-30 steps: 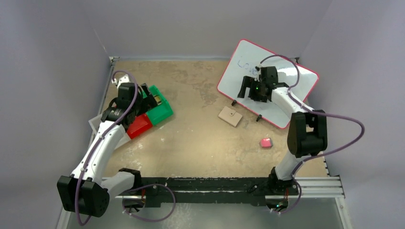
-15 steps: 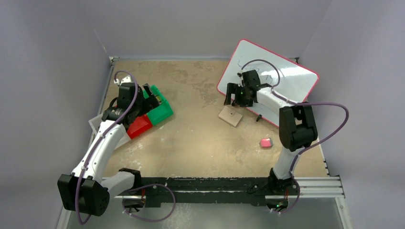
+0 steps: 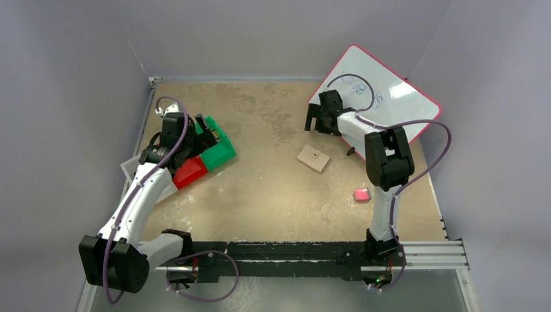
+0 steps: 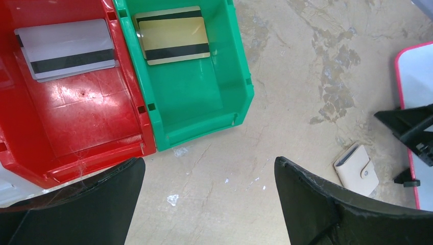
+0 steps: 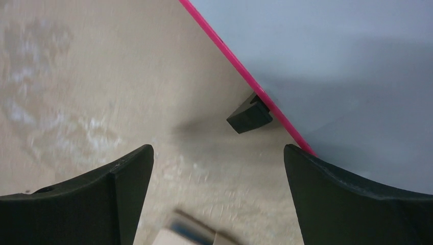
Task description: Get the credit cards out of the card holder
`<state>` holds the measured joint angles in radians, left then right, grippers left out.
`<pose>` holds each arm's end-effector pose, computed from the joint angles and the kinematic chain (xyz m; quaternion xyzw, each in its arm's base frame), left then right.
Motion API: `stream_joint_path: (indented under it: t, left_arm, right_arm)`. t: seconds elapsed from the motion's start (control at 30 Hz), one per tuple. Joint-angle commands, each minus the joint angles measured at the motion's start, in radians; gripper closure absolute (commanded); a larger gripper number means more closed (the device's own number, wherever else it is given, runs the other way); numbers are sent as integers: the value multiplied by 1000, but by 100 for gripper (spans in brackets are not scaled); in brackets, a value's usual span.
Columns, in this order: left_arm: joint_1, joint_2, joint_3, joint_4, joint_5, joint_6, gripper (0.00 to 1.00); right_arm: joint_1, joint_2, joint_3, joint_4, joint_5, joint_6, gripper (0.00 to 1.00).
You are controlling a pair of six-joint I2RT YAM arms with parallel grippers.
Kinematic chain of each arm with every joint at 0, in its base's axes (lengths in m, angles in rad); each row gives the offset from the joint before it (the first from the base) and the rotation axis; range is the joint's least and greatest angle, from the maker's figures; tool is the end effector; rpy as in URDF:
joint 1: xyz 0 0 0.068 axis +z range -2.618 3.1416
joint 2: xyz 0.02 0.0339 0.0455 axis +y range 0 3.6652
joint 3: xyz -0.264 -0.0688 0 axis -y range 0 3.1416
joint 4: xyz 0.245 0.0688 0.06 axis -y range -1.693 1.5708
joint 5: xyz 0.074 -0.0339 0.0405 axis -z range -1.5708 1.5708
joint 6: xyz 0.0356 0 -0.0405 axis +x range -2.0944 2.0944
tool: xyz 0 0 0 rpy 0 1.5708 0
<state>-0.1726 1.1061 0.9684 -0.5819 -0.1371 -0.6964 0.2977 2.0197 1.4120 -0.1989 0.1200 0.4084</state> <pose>0.2321 -0.0355 0.3033 -0.2626 0.8703 -0.1168 0.3999 0.4273 0.1266 0.1818 0.0736 0.9236 0.0765 0.3685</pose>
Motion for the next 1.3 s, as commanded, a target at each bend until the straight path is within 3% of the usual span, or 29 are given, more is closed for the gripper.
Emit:
stream_joint_path:
  t: [0.0,0.3,0.8,1.27]
  left_arm:
    - [-5,-14,26,18,3,1,2]
    - [-5,-9,30,1,7,21,2]
    - [-6,49,23,54,86,17,2]
    - [-8,241,132,132,40,33,3]
  right_arm:
    - [-36,39,115,32,184,26,0]
    - [-145,68,105,52,202,29,0]
    - [-215,65,61,54,285,32,0]
    - [-244,94,159,25,202,26,0]
